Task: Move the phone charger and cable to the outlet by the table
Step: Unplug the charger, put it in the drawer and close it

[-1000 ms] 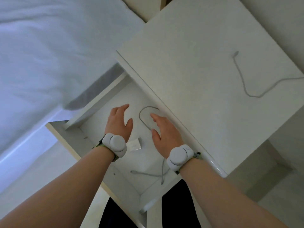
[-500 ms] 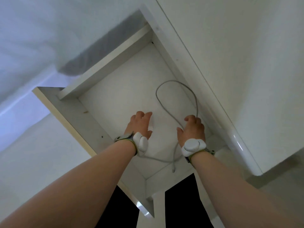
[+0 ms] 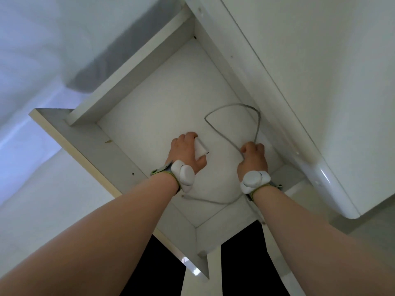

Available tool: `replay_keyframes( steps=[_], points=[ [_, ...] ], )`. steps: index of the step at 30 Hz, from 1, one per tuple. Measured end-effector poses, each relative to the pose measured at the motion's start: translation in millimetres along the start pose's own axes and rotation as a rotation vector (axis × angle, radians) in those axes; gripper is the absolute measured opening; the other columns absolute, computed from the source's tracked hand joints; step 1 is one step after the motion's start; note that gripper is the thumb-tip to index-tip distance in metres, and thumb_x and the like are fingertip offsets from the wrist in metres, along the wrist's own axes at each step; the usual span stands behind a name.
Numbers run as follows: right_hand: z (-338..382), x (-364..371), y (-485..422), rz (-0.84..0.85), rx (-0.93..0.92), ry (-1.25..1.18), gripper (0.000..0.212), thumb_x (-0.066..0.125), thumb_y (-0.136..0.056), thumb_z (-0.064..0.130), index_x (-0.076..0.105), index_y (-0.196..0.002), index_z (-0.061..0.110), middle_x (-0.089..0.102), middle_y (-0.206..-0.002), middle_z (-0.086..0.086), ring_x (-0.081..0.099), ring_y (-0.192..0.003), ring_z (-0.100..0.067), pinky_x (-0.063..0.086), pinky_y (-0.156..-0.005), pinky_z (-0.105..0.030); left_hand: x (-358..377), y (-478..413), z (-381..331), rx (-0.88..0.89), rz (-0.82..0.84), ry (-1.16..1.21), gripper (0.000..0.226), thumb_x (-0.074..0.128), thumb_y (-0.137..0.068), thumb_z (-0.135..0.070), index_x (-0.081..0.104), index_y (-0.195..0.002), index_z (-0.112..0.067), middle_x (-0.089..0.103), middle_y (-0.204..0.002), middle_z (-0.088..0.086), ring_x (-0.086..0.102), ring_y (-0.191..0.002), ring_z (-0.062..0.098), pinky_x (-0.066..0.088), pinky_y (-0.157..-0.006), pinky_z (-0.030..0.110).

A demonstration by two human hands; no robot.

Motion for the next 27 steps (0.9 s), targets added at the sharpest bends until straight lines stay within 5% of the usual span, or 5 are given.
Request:
replay_keyframes(
  steps=[8,16,22,24,27],
  points=[
    [45.7,-31.1,53.3,-0.12,-0.189,-0.206,0.039,0.042,-0.071,-0.014,0.049,-0.103,0.007,0.046,-0.112,-0.012,0.051,-0.078,-0.026,0.044,-0.07,-0.035,-45.2,35.7,-30.2,0.055,-0.072,0.296,0.062,0.064,-0.076,-0.025,0.037,-0.131,-0.016,0.054,-0.122,0.011,0.052,-0.11,0.028,0.046,-0.092,0.039],
    [104.4,-86.6,86.2,0.005,-0.364,-0.295,0.029,0.048,-0.074,-0.006,0.046,-0.076,0.023,0.045,-0.063,0.013,0.043,-0.056,-0.005,0.034,-0.051,-0.01,-116.6,86.0,-58.1,0.389,-0.234,0.17,0.058,0.05,-0.065,-0.046,0.051,-0.114,-0.015,0.051,-0.126,0.004,0.042,-0.122,0.022,0.034,-0.106,0.037],
    [122.5,-130.8,108.6,0.096,-0.518,-0.442,0.031,0.049,-0.07,-0.002,0.049,-0.073,0.028,0.066,-0.076,-0.005,0.057,-0.066,-0.03,0.047,-0.06,-0.04,-146.0,109.5,-69.7,0.414,-0.114,-0.142,0.065,0.034,-0.063,-0.057,0.045,-0.117,-0.024,0.049,-0.135,0.0,0.013,-0.143,0.02,-0.009,-0.118,0.046],
    [124.0,-141.0,110.7,0.088,-0.518,-0.55,0.03,0.051,-0.072,-0.006,0.055,-0.079,0.023,0.064,-0.074,-0.003,0.053,-0.065,-0.032,0.046,-0.06,-0.038,-151.0,116.4,-72.1,0.349,-0.052,-0.041,0.06,0.034,-0.062,-0.058,0.047,-0.111,-0.024,0.057,-0.115,0.001,0.043,-0.123,0.019,0.01,-0.118,0.046],
    [124.9,-153.4,118.6,0.067,-0.487,-0.701,0.023,0.054,-0.075,-0.011,0.061,-0.088,0.007,0.058,-0.073,0.003,0.048,-0.066,-0.018,0.046,-0.061,-0.021,-142.0,137.3,-75.3,0.214,0.033,0.369,0.052,0.041,-0.06,-0.055,0.05,-0.102,-0.026,0.058,-0.096,0.004,0.055,-0.085,0.02,0.046,-0.084,0.037]
  ],
)
Point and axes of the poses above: each hand's wrist, its own y-axis away from the middle knuckle, its own x-axis out of the palm, z = x × y, the point moved 2 cm from there along -y, towards the middle knuckle
